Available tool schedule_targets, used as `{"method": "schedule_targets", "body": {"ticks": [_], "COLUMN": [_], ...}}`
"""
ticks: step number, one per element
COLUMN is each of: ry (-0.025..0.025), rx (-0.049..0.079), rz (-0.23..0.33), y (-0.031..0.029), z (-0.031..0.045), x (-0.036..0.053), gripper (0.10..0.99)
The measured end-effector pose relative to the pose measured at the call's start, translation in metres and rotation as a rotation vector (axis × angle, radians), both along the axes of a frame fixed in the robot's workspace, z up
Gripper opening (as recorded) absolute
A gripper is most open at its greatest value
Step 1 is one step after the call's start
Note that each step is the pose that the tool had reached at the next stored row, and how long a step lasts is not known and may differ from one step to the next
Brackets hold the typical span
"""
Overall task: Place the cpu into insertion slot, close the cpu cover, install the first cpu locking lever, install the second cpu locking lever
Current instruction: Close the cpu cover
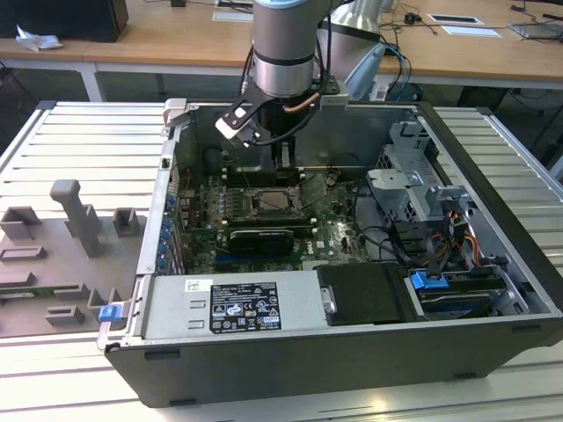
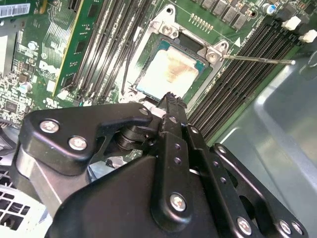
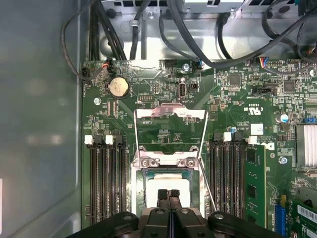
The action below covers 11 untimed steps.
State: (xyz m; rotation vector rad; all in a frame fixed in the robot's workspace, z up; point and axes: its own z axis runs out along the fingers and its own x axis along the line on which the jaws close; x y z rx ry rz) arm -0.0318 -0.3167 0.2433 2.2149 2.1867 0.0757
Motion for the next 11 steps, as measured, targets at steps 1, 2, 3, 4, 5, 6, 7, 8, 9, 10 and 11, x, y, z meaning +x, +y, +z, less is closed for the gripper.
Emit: {"method": "schedule_targets", "body": {"ticks": [1, 2, 3, 4, 5, 6, 7, 8, 9, 10, 11], "ry": [0.0000, 0.0001, 0.0000, 0.0000, 0.0000, 0.0000, 0.0000, 0.0000, 0.0000, -0.0001, 0.0001], "rx": [0.000, 0.000, 0.000, 0.000, 0.000, 0.000, 0.000, 0.000, 0.000, 0.000, 0.000], "rz": [0.000, 0.000, 0.000, 0.000, 0.000, 0.000, 0.000, 0.000, 0.000, 0.000, 0.000], "y": [0.0000, 0.0000, 0.0000, 0.0000, 0.0000, 0.0000, 0.0000, 0.0000, 0.0000, 0.0001, 0.0000], "z": [0.0003, 0.0012, 0.0023, 0.0036, 0.0056, 0.0072, 0.0100, 0.0124, 0.0133, 0.0137, 0.0139], "x": [0.0001, 0.0001, 0.0001, 0.0001, 0.0001, 0.0001, 0.0001, 0.0001, 0.0002, 0.0014, 0.0031], "gripper": [0.106, 0.106, 0.106, 0.106, 0.106, 0.106, 0.106, 0.106, 0.106, 0.106, 0.106]}}
